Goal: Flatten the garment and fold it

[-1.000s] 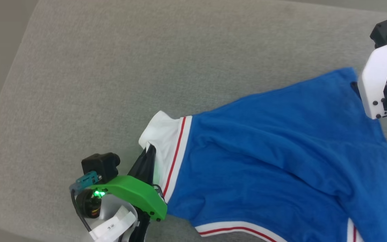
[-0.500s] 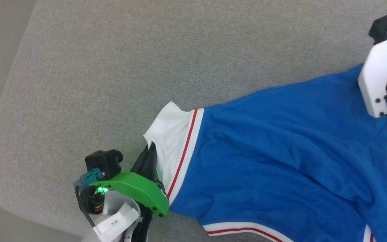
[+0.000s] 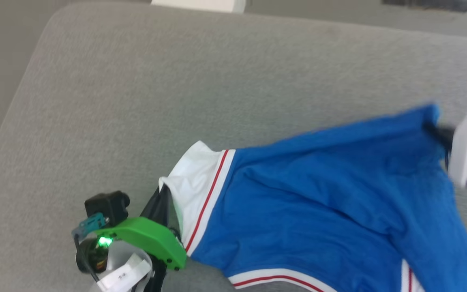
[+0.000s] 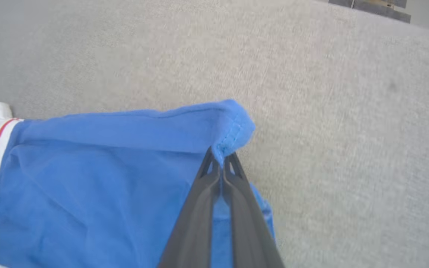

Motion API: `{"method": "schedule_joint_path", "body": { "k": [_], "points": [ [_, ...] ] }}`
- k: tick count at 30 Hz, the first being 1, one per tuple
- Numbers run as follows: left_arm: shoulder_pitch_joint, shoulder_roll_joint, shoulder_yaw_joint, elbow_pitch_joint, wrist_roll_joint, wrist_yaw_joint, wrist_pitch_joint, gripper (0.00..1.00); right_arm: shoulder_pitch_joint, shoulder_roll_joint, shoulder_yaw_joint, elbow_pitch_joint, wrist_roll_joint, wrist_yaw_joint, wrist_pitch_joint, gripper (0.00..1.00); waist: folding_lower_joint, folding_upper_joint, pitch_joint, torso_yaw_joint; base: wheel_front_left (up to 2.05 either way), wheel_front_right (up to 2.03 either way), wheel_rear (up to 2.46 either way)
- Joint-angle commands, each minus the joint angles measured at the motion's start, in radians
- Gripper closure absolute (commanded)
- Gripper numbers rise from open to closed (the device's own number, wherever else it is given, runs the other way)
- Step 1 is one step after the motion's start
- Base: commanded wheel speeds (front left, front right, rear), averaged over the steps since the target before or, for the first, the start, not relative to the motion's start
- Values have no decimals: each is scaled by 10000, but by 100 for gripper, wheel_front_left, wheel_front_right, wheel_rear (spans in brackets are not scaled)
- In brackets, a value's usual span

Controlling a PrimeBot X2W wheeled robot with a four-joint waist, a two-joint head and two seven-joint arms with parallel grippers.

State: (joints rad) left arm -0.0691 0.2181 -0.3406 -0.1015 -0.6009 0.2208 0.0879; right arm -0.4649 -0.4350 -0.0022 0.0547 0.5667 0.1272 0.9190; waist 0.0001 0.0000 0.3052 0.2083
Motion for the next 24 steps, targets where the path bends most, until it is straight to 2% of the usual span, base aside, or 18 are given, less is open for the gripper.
{"method": "schedule_joint_path", "body": {
  "k": [1,7,14,19,21,24],
  "points": [
    [208,94,24,-39,-79,61,64,100,893,21,-261,-350,256,35,34,100,-1,0,-1002,-977,0,0,0],
    [704,265,204,-128,-241,246,194,100,3715,600,-1077,-1767,1006,35,444,100,-1,0,-1479,-1726,0,0,0],
    [1012,267,329,-120,-535,178,130,100,5809,1488,-1247,-2314,1546,35,1059,100,-1,0,-1721,-2056,0,0,0],
    [899,244,537,-150,-947,-268,-158,100,5871,1892,-1415,-2686,2004,35,893,100,-1,0,-1842,-2083,0,0,0],
    [574,117,801,-281,-1445,-620,-297,100,5518,1800,-1377,-2800,2124,35,888,100,-1,0,-1872,-2088,0,0,0],
    [-216,289,1166,-258,-1925,-1058,-155,100,4716,1583,-1319,-2887,2333,35,1062,100,-1,0,-1926,-2092,0,0,0]
  ]
}}
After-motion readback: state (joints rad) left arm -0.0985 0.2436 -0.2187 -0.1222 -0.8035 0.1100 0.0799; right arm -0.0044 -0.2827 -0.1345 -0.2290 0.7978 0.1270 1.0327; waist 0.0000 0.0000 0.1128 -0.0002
